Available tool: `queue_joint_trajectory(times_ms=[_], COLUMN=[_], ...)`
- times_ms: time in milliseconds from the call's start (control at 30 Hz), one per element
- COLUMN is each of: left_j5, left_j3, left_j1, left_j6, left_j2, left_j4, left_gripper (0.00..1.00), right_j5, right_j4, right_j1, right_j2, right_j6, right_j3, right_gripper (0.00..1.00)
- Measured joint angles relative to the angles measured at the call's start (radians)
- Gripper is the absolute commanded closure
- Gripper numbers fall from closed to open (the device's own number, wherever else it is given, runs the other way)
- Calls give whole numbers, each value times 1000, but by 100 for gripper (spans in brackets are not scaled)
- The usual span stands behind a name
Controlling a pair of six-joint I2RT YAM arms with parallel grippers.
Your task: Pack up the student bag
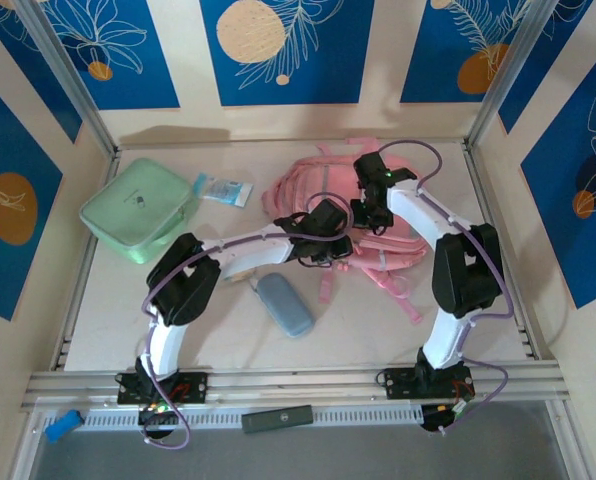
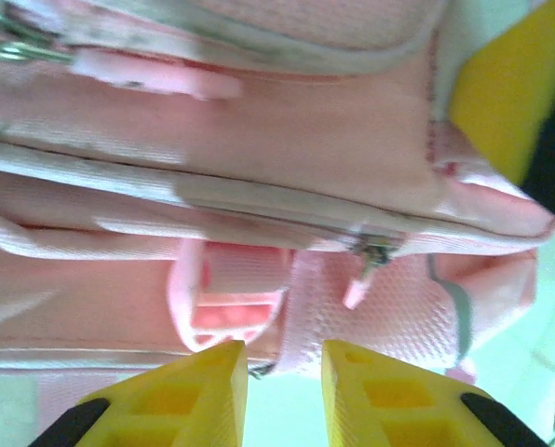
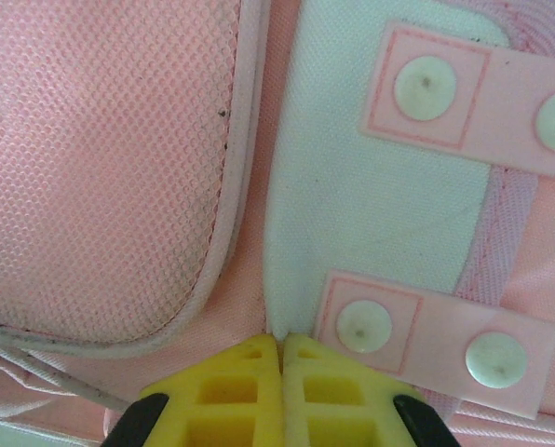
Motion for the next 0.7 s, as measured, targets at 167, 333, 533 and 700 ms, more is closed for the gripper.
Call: queue_joint_trajectory(times_ms=[167, 333, 533, 700], left_j5=[-45, -107, -180, -180], left_j3=[53, 124, 139, 156], left_j1=[-31, -57, -72, -79], left_j6=[-27, -23, 8, 23], left_j2=[1, 48, 106, 146], left_j4=[-13, -35, -43, -35], left_gripper=[62, 63, 64, 64], right_j5=[-30, -46, -58, -60], right_j4=[10, 18, 18, 21], right_j1=[-9, -17, -24, -24], right_j2=[-8, -12, -12, -12], right_j6=[18, 35, 44, 49], right_j3=[-7, -15, -16, -16], right_gripper=[100, 100, 100, 100])
